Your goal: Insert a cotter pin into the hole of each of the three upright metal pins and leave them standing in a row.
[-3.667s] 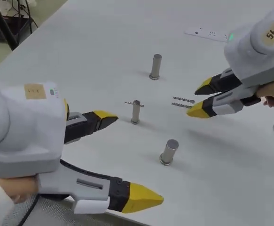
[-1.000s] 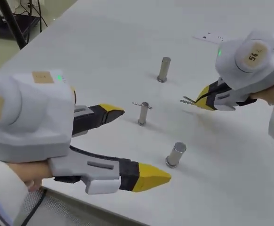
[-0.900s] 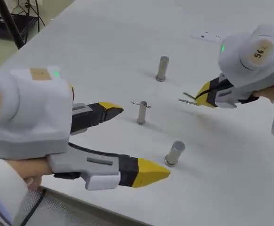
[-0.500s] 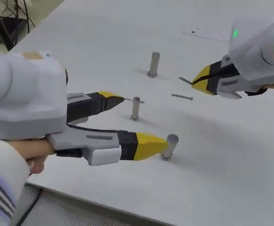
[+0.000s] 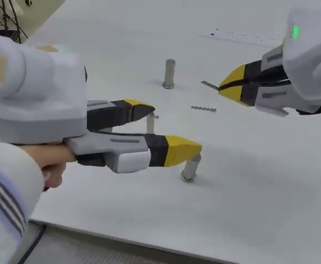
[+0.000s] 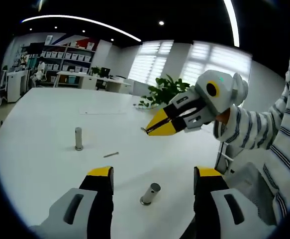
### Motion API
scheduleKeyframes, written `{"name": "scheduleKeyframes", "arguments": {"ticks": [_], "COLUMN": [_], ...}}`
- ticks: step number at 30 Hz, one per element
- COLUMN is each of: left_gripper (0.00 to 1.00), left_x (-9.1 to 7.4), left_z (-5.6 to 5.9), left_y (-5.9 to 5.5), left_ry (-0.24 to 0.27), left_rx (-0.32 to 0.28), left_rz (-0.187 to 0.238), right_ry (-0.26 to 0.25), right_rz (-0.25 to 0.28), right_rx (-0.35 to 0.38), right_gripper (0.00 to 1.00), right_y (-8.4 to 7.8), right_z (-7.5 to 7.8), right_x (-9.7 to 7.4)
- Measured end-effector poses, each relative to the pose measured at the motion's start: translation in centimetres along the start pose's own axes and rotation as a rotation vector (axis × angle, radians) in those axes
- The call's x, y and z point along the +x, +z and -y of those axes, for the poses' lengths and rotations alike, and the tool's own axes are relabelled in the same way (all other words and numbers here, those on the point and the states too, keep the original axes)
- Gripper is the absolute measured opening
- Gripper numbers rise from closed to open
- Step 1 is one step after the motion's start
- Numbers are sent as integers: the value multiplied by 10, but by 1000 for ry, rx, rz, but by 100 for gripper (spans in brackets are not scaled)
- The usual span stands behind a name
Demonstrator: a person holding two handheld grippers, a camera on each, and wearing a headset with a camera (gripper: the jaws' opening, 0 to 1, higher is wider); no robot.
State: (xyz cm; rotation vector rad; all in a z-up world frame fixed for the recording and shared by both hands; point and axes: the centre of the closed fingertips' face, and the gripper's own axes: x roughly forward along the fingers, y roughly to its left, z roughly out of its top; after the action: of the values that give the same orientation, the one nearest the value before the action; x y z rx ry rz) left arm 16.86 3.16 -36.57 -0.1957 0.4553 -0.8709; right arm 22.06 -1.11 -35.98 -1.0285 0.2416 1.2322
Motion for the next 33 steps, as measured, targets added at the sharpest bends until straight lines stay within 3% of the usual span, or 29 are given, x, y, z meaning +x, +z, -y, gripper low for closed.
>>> {"name": "scheduleKeyframes", "arguments": {"ticks": [11, 28, 33], "left_gripper": [49, 16, 14], "left_x": [13, 15, 16], "left_z": [7, 16, 13], "left_y": [25, 24, 23], "left_ry": [-57, -114, -104], "left_rx": [-31, -70, -73], "left_rz": [49, 38, 34], "right_ry": [-23, -2, 4], "right_rz": [36, 46, 47], "right_rx": [-53, -76, -87], "right_gripper": [0, 0, 0], "right_y": [24, 34, 36], "right_z": [-23, -33, -36], "right_x": [-12, -10, -9]}}
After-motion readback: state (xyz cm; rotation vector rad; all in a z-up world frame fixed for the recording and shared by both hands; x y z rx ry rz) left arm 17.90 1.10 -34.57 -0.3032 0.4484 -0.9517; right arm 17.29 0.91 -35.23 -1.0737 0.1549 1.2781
